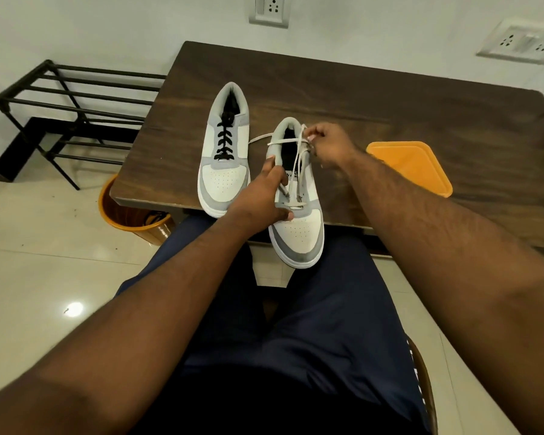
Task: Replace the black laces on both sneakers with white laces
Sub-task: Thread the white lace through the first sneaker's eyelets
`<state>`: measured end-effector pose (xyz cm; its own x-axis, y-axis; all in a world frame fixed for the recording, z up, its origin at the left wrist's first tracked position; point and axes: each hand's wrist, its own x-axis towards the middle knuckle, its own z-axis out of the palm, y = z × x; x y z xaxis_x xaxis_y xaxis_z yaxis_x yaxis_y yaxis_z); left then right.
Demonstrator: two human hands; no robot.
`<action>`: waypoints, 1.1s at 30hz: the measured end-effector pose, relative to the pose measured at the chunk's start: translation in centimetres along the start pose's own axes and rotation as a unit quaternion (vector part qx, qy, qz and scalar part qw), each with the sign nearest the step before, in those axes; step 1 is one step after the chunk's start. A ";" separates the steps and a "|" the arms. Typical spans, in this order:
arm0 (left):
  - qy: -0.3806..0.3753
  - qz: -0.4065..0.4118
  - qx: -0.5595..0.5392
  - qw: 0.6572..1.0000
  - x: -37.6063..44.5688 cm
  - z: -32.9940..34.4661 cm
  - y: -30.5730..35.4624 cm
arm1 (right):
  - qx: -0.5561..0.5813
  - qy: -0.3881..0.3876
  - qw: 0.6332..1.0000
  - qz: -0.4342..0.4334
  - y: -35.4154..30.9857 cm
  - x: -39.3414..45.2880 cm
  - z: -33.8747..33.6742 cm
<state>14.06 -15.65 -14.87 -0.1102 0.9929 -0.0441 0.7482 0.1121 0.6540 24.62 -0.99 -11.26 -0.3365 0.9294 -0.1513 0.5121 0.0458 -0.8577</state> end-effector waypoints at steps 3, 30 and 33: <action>0.027 -0.035 0.012 0.999 0.5 -0.2 0.4 | -0.022 -0.049 0.998 0.012 1.1 -0.4 -0.5; 0.146 -0.175 -0.420 0.878 8.6 -4.8 5.8 | 0.184 0.007 0.976 0.116 0.3 -0.2 0.8; 0.170 -0.153 -0.437 0.870 8.2 -7.6 7.6 | -0.022 0.011 0.998 0.050 0.0 -0.4 1.4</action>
<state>13.89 -6.95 -4.57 -0.5148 0.8365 -0.1876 -0.1168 0.1484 0.9820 23.66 -1.86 -11.82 -0.2656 0.9377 -0.2241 0.5769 -0.0317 -0.8162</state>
